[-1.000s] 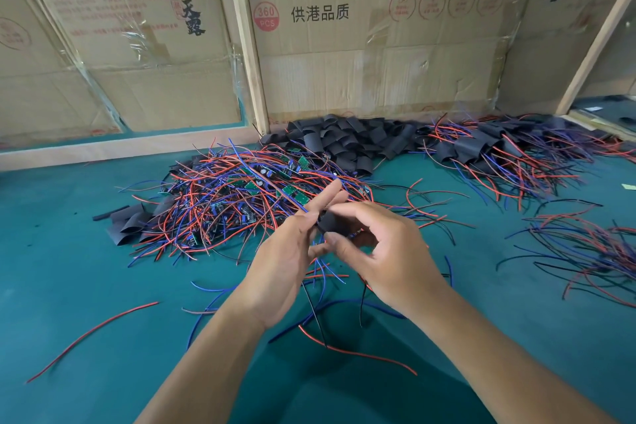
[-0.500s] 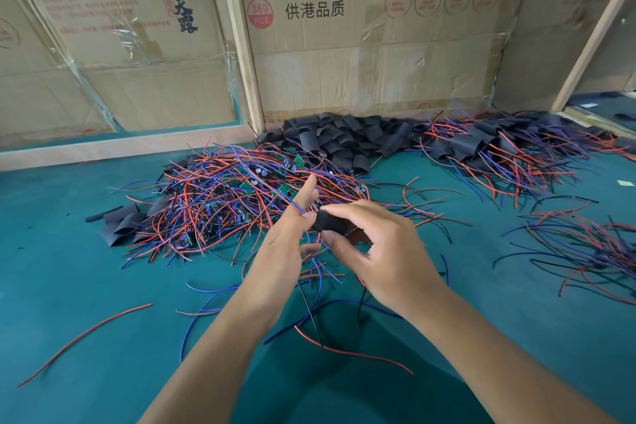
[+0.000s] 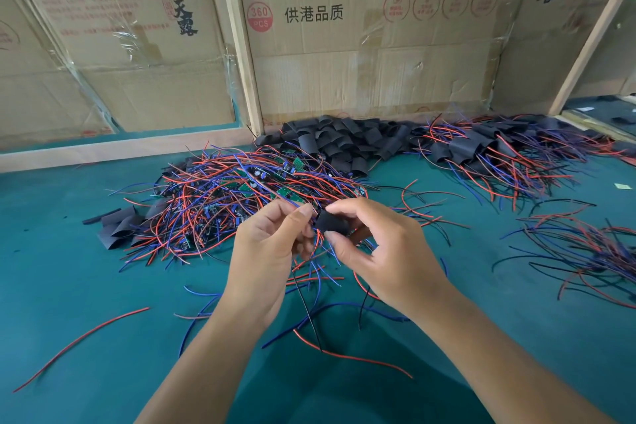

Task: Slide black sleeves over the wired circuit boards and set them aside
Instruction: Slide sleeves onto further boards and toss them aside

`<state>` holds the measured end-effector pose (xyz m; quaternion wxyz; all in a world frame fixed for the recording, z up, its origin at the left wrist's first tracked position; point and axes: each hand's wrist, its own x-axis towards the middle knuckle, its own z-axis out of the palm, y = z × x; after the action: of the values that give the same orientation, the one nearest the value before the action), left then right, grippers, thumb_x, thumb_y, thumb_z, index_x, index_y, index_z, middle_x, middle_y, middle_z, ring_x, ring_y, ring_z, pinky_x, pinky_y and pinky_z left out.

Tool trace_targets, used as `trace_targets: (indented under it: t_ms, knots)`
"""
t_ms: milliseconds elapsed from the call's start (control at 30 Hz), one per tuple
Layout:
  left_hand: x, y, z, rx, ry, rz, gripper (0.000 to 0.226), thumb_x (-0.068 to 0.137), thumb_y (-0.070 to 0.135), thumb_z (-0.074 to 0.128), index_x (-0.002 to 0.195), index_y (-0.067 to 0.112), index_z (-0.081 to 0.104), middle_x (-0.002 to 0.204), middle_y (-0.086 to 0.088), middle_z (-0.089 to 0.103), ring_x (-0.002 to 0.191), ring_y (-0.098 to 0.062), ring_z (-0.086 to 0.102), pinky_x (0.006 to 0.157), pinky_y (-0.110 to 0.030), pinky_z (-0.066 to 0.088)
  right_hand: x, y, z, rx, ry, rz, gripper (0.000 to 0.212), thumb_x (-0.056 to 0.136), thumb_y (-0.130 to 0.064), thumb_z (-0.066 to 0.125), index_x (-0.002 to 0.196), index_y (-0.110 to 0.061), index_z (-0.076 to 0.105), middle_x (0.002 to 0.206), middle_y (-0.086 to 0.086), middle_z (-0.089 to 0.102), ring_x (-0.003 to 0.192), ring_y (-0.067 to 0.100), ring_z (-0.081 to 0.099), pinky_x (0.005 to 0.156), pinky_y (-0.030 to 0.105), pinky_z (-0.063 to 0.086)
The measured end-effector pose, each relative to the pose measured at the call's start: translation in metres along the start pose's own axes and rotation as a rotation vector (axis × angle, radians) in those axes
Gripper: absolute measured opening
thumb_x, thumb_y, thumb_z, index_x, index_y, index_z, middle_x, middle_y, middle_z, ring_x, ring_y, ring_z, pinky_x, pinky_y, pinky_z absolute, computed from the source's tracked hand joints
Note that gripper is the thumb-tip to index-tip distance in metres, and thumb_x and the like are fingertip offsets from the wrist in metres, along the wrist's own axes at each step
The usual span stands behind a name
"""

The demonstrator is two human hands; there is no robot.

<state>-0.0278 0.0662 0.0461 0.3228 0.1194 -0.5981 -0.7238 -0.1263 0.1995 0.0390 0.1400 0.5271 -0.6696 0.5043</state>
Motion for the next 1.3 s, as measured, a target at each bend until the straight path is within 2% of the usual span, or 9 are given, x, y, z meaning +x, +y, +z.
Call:
trace_targets:
  t_ms: [200, 333, 433, 600, 733, 833, 933, 1200, 1300]
  knots:
    - [0.0, 0.001, 0.001, -0.03, 0.013, -0.02, 0.025, 0.091, 0.015, 0.064, 0.067, 0.014, 0.057, 0.063, -0.004, 0.056, 0.051, -0.014, 0.048, 0.05, -0.021, 0.042, -0.004, 0.0, 0.001, -0.054, -0.062, -0.025, 0.03, 0.086, -0.018, 0.076, 0.113, -0.011, 0.067, 0.102, -0.004, 0.069, 0.088, 0.008, 0.063, 0.082, 0.023, 0.051]
    - [0.0, -0.001, 0.0, 0.0, 0.024, -0.026, 0.026, 0.092, 0.013, 0.064, 0.069, 0.013, 0.054, 0.058, -0.003, 0.055, 0.047, -0.012, 0.045, 0.047, -0.019, 0.038, -0.006, -0.001, 0.006, -0.176, -0.011, -0.047, 0.021, 0.088, -0.016, 0.072, 0.107, -0.01, 0.068, 0.093, 0.002, 0.07, 0.077, 0.022, 0.066, 0.067, 0.039, 0.054]
    - [0.0, -0.003, -0.001, 0.007, 0.026, -0.027, 0.029, 0.095, 0.017, 0.064, 0.066, 0.018, 0.058, 0.059, -0.001, 0.054, 0.047, -0.011, 0.043, 0.046, -0.018, 0.036, -0.005, -0.003, 0.008, -0.27, 0.029, -0.073, 0.015, 0.092, -0.018, 0.068, 0.104, -0.009, 0.07, 0.088, 0.003, 0.072, 0.071, 0.026, 0.068, 0.057, 0.041, 0.054]
    - [0.003, -0.011, -0.001, 0.055, 0.059, -0.013, 0.025, 0.097, 0.031, 0.057, 0.077, 0.02, 0.067, 0.058, -0.002, 0.051, 0.047, -0.012, 0.036, 0.044, -0.02, 0.028, 0.007, -0.005, -0.01, -0.28, 0.062, -0.004, 0.017, 0.092, -0.019, 0.069, 0.106, -0.009, 0.071, 0.084, 0.001, 0.074, 0.069, 0.024, 0.066, 0.058, 0.039, 0.053]
    - [0.004, -0.024, -0.007, 0.405, 0.095, 0.129, 0.031, 0.094, 0.041, 0.053, 0.078, 0.016, 0.061, 0.053, 0.008, 0.04, 0.047, -0.008, 0.029, 0.045, -0.022, 0.025, 0.032, 0.001, -0.048, -0.388, 0.113, 0.048, 0.02, 0.09, -0.023, 0.074, 0.106, -0.012, 0.068, 0.08, 0.003, 0.074, 0.067, 0.03, 0.069, 0.059, 0.04, 0.054]
    - [0.004, -0.035, -0.01, 0.751, 0.096, 0.223, 0.022, 0.1, 0.032, 0.056, 0.078, 0.027, 0.057, 0.057, 0.007, 0.051, 0.05, -0.008, 0.04, 0.05, -0.025, 0.034, 0.054, 0.017, -0.087, -0.493, 0.094, 0.112, 0.029, 0.085, -0.026, 0.077, 0.097, -0.017, 0.053, 0.075, 0.005, 0.07, 0.067, 0.032, 0.067, 0.058, 0.038, 0.048]
    - [0.007, -0.04, -0.009, 0.919, 0.077, 0.258, 0.02, 0.1, 0.033, 0.056, 0.082, 0.026, 0.059, 0.058, 0.01, 0.054, 0.055, -0.011, 0.046, 0.054, -0.032, 0.035, 0.08, 0.049, -0.123, -0.656, 0.054, 0.14, 0.03, 0.086, -0.022, 0.074, 0.092, -0.017, 0.044, 0.063, 0.009, 0.059, 0.056, 0.034, 0.055, 0.053, 0.04, 0.044]
    - [0.012, -0.044, -0.009, 0.978, 0.031, 0.209, 0.024, 0.1, 0.028, 0.054, 0.077, 0.024, 0.057, 0.047, 0.008, 0.043, 0.046, -0.014, 0.039, 0.048, -0.03, 0.028, 0.148, 0.155, -0.18, -1.08, -0.037, 0.367, 0.025, 0.085, -0.013, 0.065, 0.094, -0.008, 0.042, 0.069, 0.022, 0.052, 0.061, 0.038, 0.049, 0.058, 0.039, 0.043]
    - [0.012, -0.045, -0.009, 0.97, 0.013, 0.208, 0.025, 0.1, 0.026, 0.054, 0.075, 0.024, 0.056, 0.047, 0.008, 0.043, 0.044, -0.015, 0.037, 0.047, -0.03, 0.027, 0.148, 0.182, -0.18, -1.237, -0.234, 0.549, 0.019, 0.09, -0.021, 0.063, 0.099, -0.008, 0.051, 0.098, 0.027, 0.065, 0.084, 0.043, 0.063, 0.067, 0.04, 0.047]
